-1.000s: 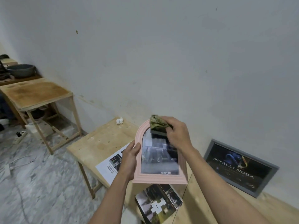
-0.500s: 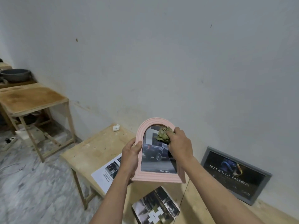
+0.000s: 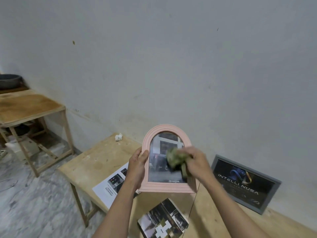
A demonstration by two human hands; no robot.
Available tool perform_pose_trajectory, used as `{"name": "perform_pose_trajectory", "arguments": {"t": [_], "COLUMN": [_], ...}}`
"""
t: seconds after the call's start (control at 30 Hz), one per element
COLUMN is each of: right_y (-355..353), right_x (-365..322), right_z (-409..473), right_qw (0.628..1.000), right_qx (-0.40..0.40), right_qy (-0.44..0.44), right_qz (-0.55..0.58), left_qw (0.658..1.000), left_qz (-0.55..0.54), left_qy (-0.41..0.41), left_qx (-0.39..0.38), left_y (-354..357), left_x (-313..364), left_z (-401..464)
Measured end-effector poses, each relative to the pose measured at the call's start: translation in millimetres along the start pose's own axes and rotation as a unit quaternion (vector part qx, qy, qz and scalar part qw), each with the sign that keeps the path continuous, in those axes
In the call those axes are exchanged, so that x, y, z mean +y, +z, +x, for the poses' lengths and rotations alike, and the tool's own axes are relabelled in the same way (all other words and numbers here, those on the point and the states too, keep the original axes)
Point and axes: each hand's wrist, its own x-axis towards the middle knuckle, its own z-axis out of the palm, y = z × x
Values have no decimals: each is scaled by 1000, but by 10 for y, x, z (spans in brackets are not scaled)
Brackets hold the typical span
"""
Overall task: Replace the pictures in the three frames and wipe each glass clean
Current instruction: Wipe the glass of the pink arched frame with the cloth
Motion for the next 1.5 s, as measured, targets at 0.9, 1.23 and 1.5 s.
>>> {"name": "perform_pose_trajectory", "arguments": {"t": [0.9, 1.23, 1.5], "right_y": [113, -93, 262], "right_x": [-191, 78, -246], "right_z": [-105, -232, -71], "right_qw": [959, 974, 966], "right_qx": [-158, -202, -11], "right_qy": [-221, -72, -229], "right_qz": [-78, -66, -119], "left_qw": [995, 998, 996], "left_qz": [-86, -20, -84], "left_qy": [-32, -15, 23], "left_qx": [47, 56, 3], "left_y": [191, 14, 381], "left_x": [-48, -48, -23], "left_z": [-184, -274, -398]}}
